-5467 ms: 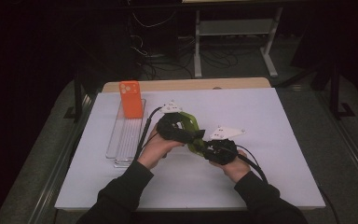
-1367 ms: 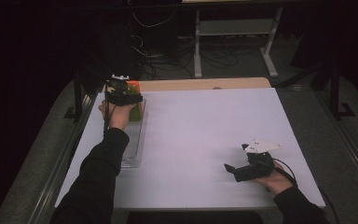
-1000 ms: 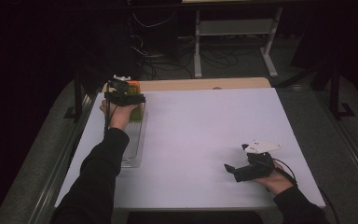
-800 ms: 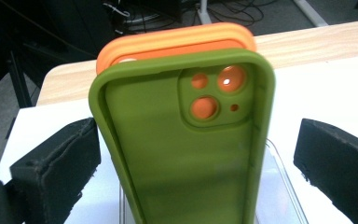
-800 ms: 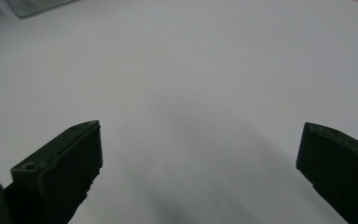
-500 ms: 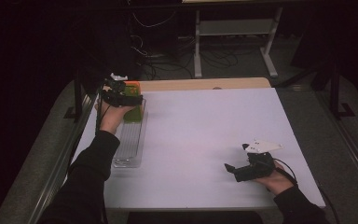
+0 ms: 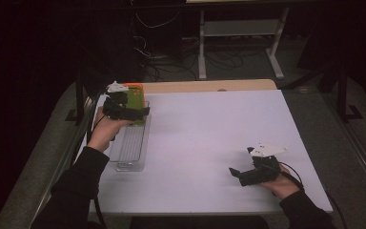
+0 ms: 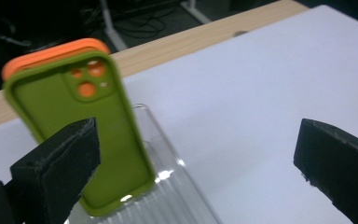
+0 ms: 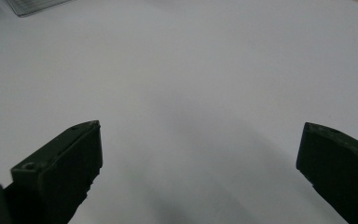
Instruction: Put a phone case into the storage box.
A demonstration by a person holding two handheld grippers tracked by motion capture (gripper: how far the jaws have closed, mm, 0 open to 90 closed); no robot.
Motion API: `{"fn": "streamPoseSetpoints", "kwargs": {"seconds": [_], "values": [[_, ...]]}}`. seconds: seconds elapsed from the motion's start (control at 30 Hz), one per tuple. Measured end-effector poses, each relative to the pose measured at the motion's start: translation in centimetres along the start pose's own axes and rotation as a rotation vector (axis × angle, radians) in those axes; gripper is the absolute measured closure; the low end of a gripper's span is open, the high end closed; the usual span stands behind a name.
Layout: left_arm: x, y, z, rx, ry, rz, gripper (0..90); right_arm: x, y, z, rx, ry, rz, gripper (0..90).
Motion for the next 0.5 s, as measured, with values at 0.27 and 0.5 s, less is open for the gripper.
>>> {"fn": "streamPoseSetpoints", "kwargs": {"seconds": [0.27, 0.5], "values": [[1.7, 1.9, 1.7, 0.040, -0.052, 0.128, 0.2, -0.1, 0.0, 0.0, -0.006, -0.001, -0.006, 0.0], [2.8, 2.9, 3.4, 0.048, -0.076, 0.196, 0.2, 0.0, 0.1, 0.0, 0.000, 0.003, -0.008, 0.0]]}}
Point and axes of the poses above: each handheld gripper's, and its own axes: y roughly backward along the jaws, z roughly out of its underside, x roughly to its right, the point moved 2 cm from there along -y, roughly forward along the jaws, and after that the axes turned 11 degrees about -z, right-handed, at the moved point
